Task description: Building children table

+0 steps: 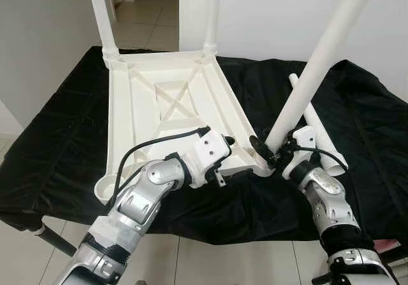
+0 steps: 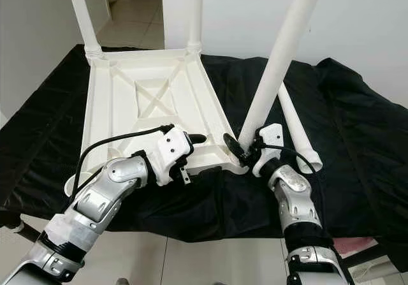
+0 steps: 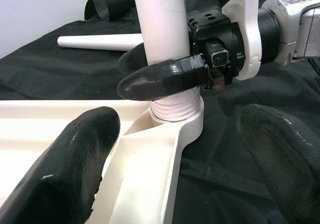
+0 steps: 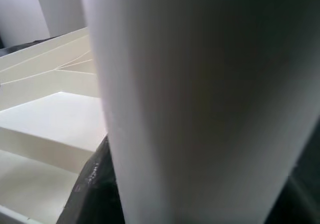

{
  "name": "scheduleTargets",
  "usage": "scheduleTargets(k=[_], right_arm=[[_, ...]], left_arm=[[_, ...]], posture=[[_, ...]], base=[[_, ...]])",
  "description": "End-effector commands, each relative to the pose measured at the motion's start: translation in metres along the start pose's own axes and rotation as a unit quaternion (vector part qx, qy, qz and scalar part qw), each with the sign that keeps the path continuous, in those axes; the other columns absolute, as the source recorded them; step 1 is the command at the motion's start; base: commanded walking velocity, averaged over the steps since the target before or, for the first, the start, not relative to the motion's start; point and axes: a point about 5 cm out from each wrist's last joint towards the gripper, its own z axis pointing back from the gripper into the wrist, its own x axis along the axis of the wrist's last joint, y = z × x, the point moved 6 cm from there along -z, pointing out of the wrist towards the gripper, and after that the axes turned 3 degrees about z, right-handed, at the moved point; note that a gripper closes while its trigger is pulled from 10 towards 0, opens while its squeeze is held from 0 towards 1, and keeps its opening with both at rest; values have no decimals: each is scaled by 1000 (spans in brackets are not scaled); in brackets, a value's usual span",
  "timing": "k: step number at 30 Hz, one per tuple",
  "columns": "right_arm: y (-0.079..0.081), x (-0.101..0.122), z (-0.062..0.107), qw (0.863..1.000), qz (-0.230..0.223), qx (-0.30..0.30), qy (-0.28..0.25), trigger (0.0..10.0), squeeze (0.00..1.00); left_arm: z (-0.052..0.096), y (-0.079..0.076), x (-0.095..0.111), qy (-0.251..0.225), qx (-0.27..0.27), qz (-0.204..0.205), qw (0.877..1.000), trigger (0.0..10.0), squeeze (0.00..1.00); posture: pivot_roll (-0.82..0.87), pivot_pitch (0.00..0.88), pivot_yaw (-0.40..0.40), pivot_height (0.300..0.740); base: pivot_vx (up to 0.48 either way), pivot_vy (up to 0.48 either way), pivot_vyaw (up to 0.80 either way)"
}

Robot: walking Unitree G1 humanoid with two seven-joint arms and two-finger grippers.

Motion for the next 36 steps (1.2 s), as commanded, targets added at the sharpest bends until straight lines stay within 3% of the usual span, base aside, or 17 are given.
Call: scheduleTargets(k=[1, 2, 3, 8, 10, 13, 15, 23, 25, 26, 28, 32, 36], right_arm=[[-8, -5, 3, 1000, -6, -18, 8, 1098, 0], [-8, -5, 3, 1000, -6, -18, 8, 1098, 0], [-11, -5, 4, 999, -21, -37, 4, 10000, 0], [-10, -7, 4, 998, -22, -53, 9, 10000, 0], [-11, -12, 3, 994, -36, -105, 13, 10000, 0], [-10, -14, 2, 991, -47, -122, 14, 10000, 0], [-9, -16, 3, 983, -69, -172, 16, 10000, 0], [-7, -16, 6, 963, -82, -257, 22, 10000, 0], [-7, -17, 9, 944, -90, -318, 27, 10000, 0], [-7, -17, 9, 944, -90, -318, 27, 10000, 0], [-4, -18, 14, 922, -95, -375, 29, 10000, 0], [5, -13, 10, 918, -101, -384, 17, 10000, 0], [0, -7, 12, 919, -90, -384, 7, 10000, 0]], left_arm=[[-1, -7, 0, 2, -17, 0, 1000, 10000, 0], [-1, -7, 0, 2, -17, 0, 1000, 10000, 0], [0, -8, -1, 2, -16, 2, 1000, 10000, 0], [0, -8, -2, 3, -15, 3, 1000, 10000, 0], [0, -8, -2, 3, -14, 3, 1000, 10000, 0], [0, -8, -2, 3, -13, 4, 1000, 10000, 0], [1, -7, -3, 4, -11, 4, 1000, 10000, 0], [4, -5, -5, 9, -4, 6, 1000, 10000, 0], [5, -2, -10, 19, 2, 15, 1000, 10000, 0], [5, -2, -10, 19, 2, 15, 1000, 10000, 0], [6, 6, -16, 35, 25, 13, 999, 10000, 0], [8, 24, -26, 62, 69, 3, 996, 10000, 0], [10, 39, -31, 78, 106, -5, 991, 10000, 0]], posture=[[14, 0, -33, 740], [14, 0, -33, 740], [14, 0, -38, 740], [13, 0, -39, 740], [11, 0, -46, 740], [11, 0, -50, 740], [12, 0, -54, 740], [20, 0, -61, 740], [21, 0, -61, 740], [21, 0, -61, 740], [25, 0, -65, 740], [21, 0, -61, 740], [21, 0, -63, 740]], base=[[0, 0, 0], [0, 0, 0], [0, 0, 0], [0, 0, 0], [0, 0, 0], [0, 0, 0], [0, 0, 0], [0, 0, 0], [0, 0, 0], [0, 0, 0], [0, 0, 0], [0, 0, 0], [0, 0, 0]])
